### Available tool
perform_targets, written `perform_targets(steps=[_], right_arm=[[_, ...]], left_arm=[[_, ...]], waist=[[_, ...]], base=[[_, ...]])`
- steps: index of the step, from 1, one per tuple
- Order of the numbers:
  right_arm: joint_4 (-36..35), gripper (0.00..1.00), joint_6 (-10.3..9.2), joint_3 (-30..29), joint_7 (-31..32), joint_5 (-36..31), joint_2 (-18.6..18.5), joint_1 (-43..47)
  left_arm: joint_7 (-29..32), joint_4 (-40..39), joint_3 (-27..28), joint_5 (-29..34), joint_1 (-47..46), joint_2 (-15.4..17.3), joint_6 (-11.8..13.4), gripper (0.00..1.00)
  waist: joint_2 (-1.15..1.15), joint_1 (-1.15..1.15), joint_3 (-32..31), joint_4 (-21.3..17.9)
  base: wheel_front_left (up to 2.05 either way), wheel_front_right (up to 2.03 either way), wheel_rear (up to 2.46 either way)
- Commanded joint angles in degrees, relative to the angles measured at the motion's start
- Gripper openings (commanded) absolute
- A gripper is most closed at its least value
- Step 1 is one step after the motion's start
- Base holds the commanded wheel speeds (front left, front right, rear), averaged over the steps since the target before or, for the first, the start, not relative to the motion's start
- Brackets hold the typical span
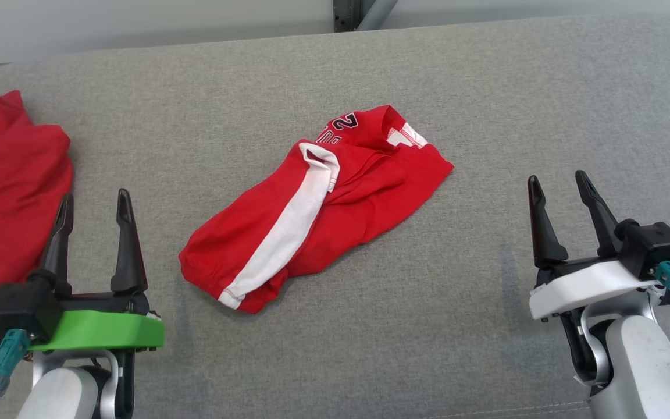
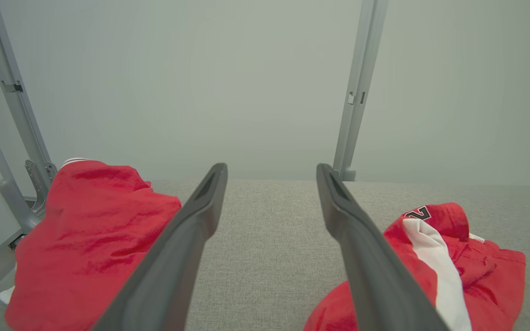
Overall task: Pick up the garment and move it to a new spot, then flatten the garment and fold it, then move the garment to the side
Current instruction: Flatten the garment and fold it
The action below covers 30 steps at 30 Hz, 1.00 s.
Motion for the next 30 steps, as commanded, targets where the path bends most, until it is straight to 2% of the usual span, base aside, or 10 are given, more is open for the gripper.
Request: perform_targets(steps=[1,8,13,20,30], right_arm=[[0.29,1.0,-0.02,-0.07,0.04,0.32,-0.4,-0.07],[6.35,1.0,-0.02,2.23,2.01,1.7,-1.97,-5.99],[13.06,1.0,-0.02,8.11,3.75,3.11,-2.75,-12.53],[21.64,1.0,-0.02,15.32,2.94,5.11,-3.88,-20.73],[29.47,1.0,-0.02,18.89,0.59,7.15,-4.27,-25.47]], left_arm=[[0.09,-0.06,-0.11,0.05,0.24,-0.05,-0.25,1.0],[0.52,-0.03,-2.57,0.64,-2.94,-1.67,-1.08,1.0],[0.18,0.73,-5.26,1.04,-6.17,-4.01,-2.53,1.0],[-0.91,3.62,-6.8,1.05,-9.18,-7.15,-4.53,1.0],[-1.57,5.81,-5.86,1.85,-9.25,-8.82,-5.54,1.0]], waist=[[0.0,0.0,0.1,0.66],[0.0,0.0,2.87,5.32],[0.0,0.0,6.14,10.25],[0.0,0.0,8.94,15.81],[0.0,0.0,9.17,17.4]], base=[[0.0,0.0,0.0],[0.0,0.0,0.0],[0.0,0.0,0.0],[0.0,0.0,0.0],[0.0,0.0,0.0]])
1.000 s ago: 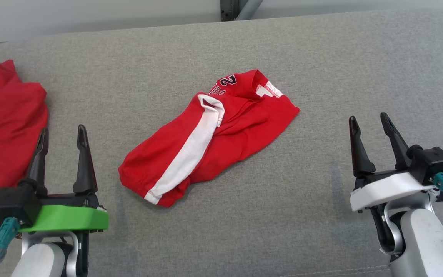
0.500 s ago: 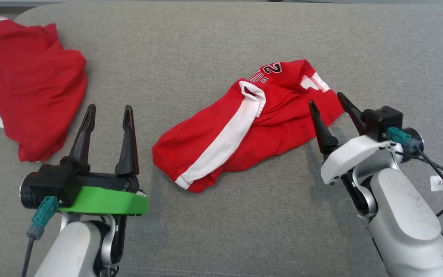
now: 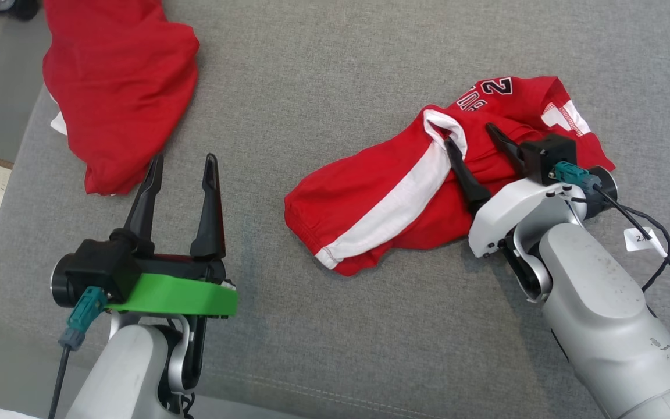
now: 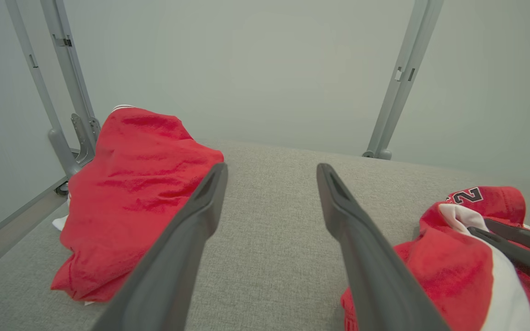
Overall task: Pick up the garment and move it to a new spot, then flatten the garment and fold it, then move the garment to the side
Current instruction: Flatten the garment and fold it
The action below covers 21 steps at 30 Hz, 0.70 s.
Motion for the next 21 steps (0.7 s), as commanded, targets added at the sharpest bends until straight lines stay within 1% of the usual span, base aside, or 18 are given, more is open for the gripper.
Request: perform_targets(steps=[1,2,3,4,9,12,16,21], right_arm=[[0.73,0.75,-0.02,0.38,-0.38,0.36,-0.42,-0.67],[1.28,0.37,-0.02,0.61,-0.51,0.62,-0.47,-0.97],[1.69,0.08,-0.02,0.93,-0.64,0.8,-0.53,-1.18],[1.91,0.0,-0.02,1.21,-0.91,0.98,-0.65,-1.39],[0.13,0.0,-0.02,2.46,-2.67,0.77,-1.9,-1.89],[-3.0,0.0,-0.02,2.76,-3.0,-0.47,-4.0,-1.37],[-9.37,0.0,-0.02,3.05,-1.43,-2.63,-8.53,0.33],[-18.85,0.0,-0.02,1.71,3.18,-4.1,-14.35,2.54]], left_arm=[[-0.4,0.17,0.31,0.96,-0.76,-0.14,-0.14,1.0],[-0.43,0.27,0.43,0.93,-0.82,-0.23,-0.25,1.0],[-0.45,0.38,0.55,0.99,-0.9,-0.36,-0.34,1.0],[-0.47,0.45,0.65,1.15,-0.96,-0.47,-0.45,1.0],[-0.4,0.17,1.69,1.76,-0.57,-0.63,-0.53,1.0],[-0.41,-0.17,2.13,2.2,0.09,-0.37,-0.73,1.0],[-0.41,-0.54,2.63,2.54,0.77,0.15,-0.99,1.0],[-0.4,-0.89,2.75,3.05,0.37,0.76,-1.3,1.0]], waist=[[0.0,0.0,0.56,0.33],[0.0,0.0,0.62,0.24],[0.0,0.0,0.66,0.13],[0.0,0.0,0.68,0.0],[0.0,0.0,0.63,-1.65],[0.0,0.0,0.48,-3.38],[0.0,0.0,0.26,-6.17],[0.0,0.0,0.61,-9.25]], base=[[0.0,0.0,0.0],[0.0,0.0,0.0],[0.0,0.0,0.0],[0.0,0.0,0.0],[0.0,0.0,0.0],[0.0,0.0,0.0],[0.0,0.0,0.0],[0.0,0.0,0.0]])
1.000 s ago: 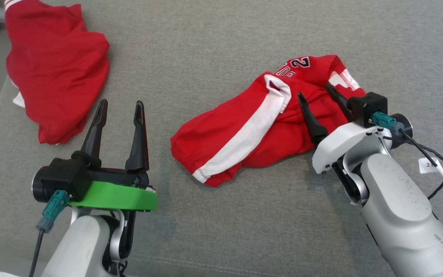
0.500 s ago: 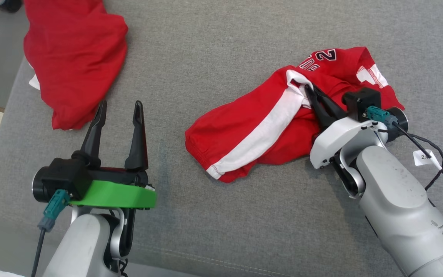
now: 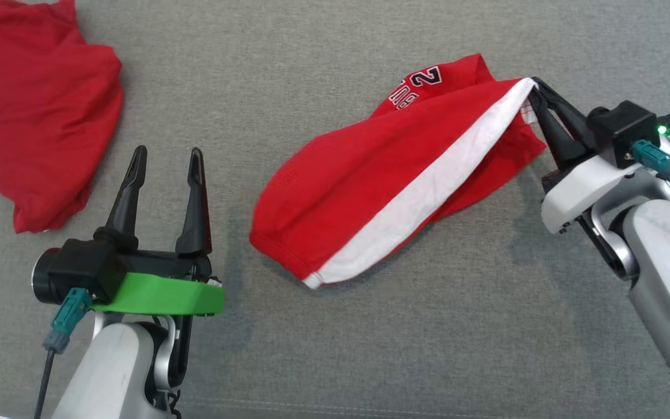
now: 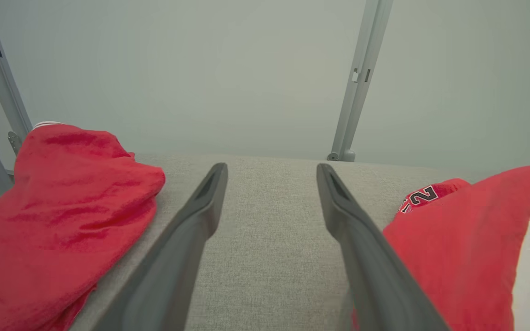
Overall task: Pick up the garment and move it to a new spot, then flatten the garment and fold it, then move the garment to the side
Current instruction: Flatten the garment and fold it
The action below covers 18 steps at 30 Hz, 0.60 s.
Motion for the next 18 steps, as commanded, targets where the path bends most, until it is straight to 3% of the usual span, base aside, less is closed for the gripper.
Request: perform_targets(steps=[1,6,12,13,14,15,18], right_arm=[[-2.15,0.0,-0.02,-0.62,1.67,-0.74,-1.17,1.53],[-6.35,0.0,-0.02,-0.91,5.73,-0.65,-1.86,6.06],[-2.66,0.0,-0.02,-1.3,5.19,0.47,1.32,9.94],[-1.68,0.09,-0.02,-1.37,4.91,0.42,1.8,10.24],[-0.93,0.51,-0.02,-1.82,4.25,0.42,2.38,10.47],[-0.21,1.0,-0.02,-2.26,3.71,0.55,2.94,10.77],[1.04,1.0,-0.02,-4.53,1.37,0.58,4.86,12.55]], left_arm=[[-0.2,-0.15,0.05,0.57,-0.15,0.44,-0.26,1.0],[-0.13,0.06,-0.58,0.64,-1.26,0.37,-0.56,1.0],[0.49,0.2,-1.24,0.86,-1.54,0.67,-0.67,1.0],[0.57,0.17,-1.26,0.85,-1.55,0.78,-0.67,1.0],[0.54,0.12,-1.27,0.91,-1.54,0.88,-0.65,1.0],[0.57,0.01,-1.35,0.98,-1.52,0.97,-0.58,1.0],[0.67,-0.25,-1.16,1.0,-0.72,1.41,-0.1,1.0]], waist=[[0.0,0.0,0.32,-2.34],[0.0,0.0,1.04,-3.3],[0.0,0.0,1.58,-3.75],[0.0,0.0,1.6,-3.84],[0.0,0.0,1.59,-3.95],[0.0,0.0,1.53,-4.09],[0.0,0.0,0.91,-4.74]], base=[[0.0,0.0,0.0],[0.0,0.0,0.0],[0.0,0.0,0.0],[0.0,0.0,0.0],[0.0,0.0,0.0],[0.0,0.0,0.0],[0.0,0.0,0.0]])
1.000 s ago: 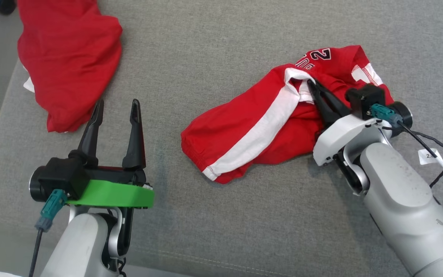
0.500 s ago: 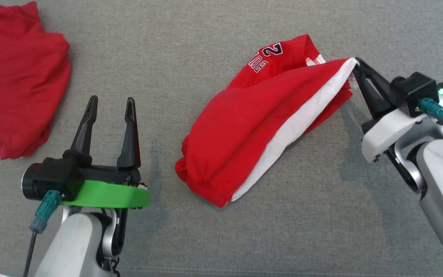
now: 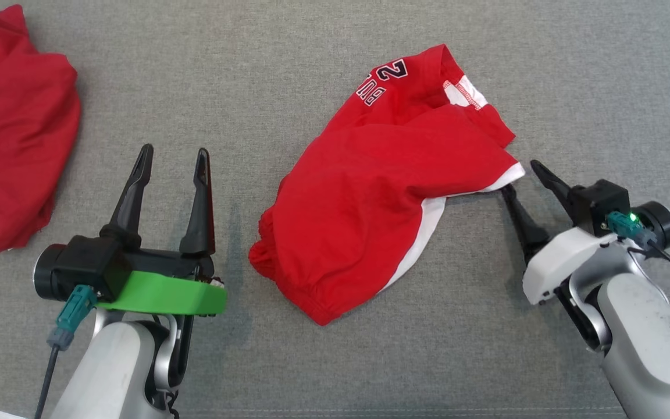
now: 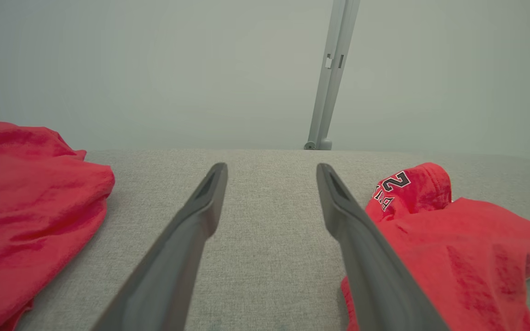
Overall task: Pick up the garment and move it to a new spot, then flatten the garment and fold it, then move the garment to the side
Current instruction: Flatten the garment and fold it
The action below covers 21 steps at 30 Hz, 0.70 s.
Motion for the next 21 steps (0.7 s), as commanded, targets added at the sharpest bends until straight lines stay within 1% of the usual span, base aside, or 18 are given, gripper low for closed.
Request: perform_targets(steps=[1,5,6,11,16,18,21], right_arm=[[0.43,1.0,-0.02,-1.35,-1.42,0.01,0.87,2.15],[-0.68,1.0,-0.02,-4.92,-3.79,-0.35,2.94,6.19],[-0.68,1.0,-0.02,-4.92,-3.79,-0.35,2.94,6.19],[-4.94,1.0,-0.02,-11.01,-5.81,-1.74,5.23,10.8],[-10.65,1.0,-0.02,-18.13,-7.5,-3.55,8.57,12.1],[-13.43,1.0,-0.02,-20.02,-7.29,-4.91,10.21,11.89],[-15.09,1.0,-0.02,-21.07,-6.96,-5.34,11.32,11.97]], left_arm=[[0.07,-0.25,0.28,0.54,0.36,0.69,0.32,1.0],[0.22,-0.53,0.8,0.04,2.17,1.29,1.02,1.0],[0.22,-0.53,0.8,0.04,2.17,1.29,1.02,1.0],[0.38,-1.41,2.05,-0.61,4.45,1.99,2.44,1.0],[0.54,-2.59,2.9,-1.0,6.65,2.45,3.9,1.0],[0.72,-3.08,3.14,-1.15,7.74,2.69,4.38,1.0],[0.93,-3.67,2.94,-1.0,9.08,2.86,4.91,1.0]], waist=[[0.0,0.0,-0.77,-0.68],[0.0,0.0,-2.43,-2.12],[0.0,0.0,-2.43,-2.12],[0.0,0.0,-4.49,-4.25],[0.0,0.0,-6.44,-5.7],[0.0,0.0,-7.62,-6.07],[0.0,0.0,-8.88,-6.23]], base=[[0.0,0.0,0.0],[0.0,0.0,0.0],[0.0,0.0,0.0],[0.0,0.0,0.0],[0.0,0.0,0.0],[0.0,0.0,0.0],[0.0,0.0,0.0]])
